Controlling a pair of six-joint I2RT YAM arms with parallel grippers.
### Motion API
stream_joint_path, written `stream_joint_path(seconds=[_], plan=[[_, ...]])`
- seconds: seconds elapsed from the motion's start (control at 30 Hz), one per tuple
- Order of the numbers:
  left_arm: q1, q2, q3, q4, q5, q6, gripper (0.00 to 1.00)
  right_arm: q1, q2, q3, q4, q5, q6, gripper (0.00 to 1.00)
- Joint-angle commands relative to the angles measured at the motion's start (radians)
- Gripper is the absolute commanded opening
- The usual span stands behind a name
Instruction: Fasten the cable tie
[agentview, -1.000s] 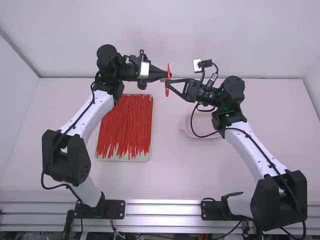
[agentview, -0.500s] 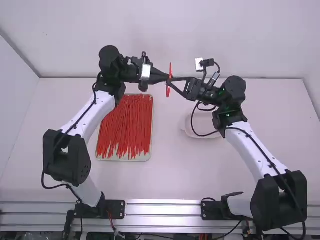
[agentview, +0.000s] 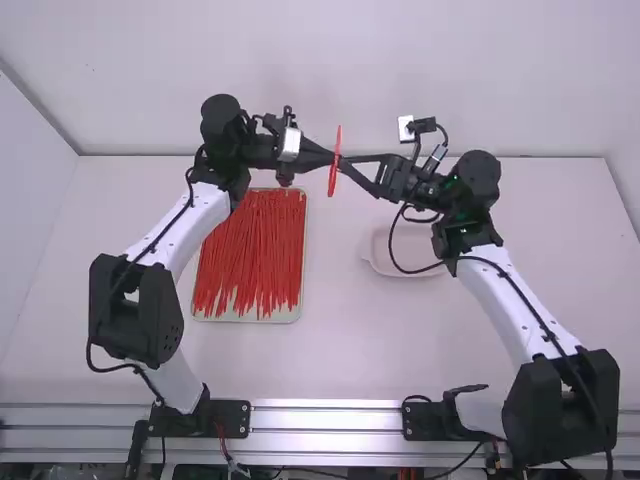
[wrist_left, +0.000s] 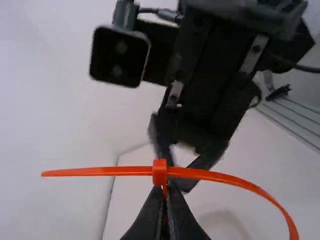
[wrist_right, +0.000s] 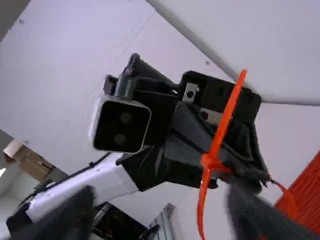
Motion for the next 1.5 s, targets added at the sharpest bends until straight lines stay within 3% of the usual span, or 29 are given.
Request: stream_joint_path(seconds=[0.0, 0.43, 0.5, 0.7, 0.8, 0.93, 1.27, 1.37, 1.47], plan=[[-0.016, -0.021, 0.002, 0.001, 0.067, 0.000, 0.02, -0.024, 0.023, -0.006, -0.021, -0.030, -0.017, 0.99], [-0.030, -0.021, -0.050, 0.016, 0.087, 0.004, 0.02, -0.104, 0.023, -0.006, -0.023, -0.079, -0.116, 0.96], [-0.039, -0.021, -0.053, 0.012, 0.087, 0.004, 0.02, -0.097, 0.023, -0.006, -0.023, -0.074, -0.115, 0.87], [-0.066, -0.021, -0.053, 0.018, 0.086, 0.011, 0.02, -0.074, 0.023, -0.006, -0.019, -0.072, -0.085, 0.81], [-0.077, -0.021, -0.053, 0.019, 0.087, 0.021, 0.02, -0.084, 0.023, -0.006, -0.019, -0.073, -0.084, 0.68], [-0.079, -0.021, -0.053, 0.020, 0.087, 0.027, 0.02, -0.097, 0.023, -0.006, -0.018, -0.077, -0.040, 0.57], [-0.093, -0.021, -0.053, 0.020, 0.083, 0.027, 0.02, -0.074, 0.023, -0.006, -0.019, -0.073, -0.040, 0.48], [-0.098, -0.021, -0.053, 0.020, 0.083, 0.026, 0.02, -0.077, 0.023, -0.006, -0.018, -0.073, -0.040, 0.38], [-0.103, -0.021, -0.053, 0.019, 0.082, 0.027, 0.02, -0.082, 0.023, -0.006, -0.019, -0.074, -0.039, 0.22]])
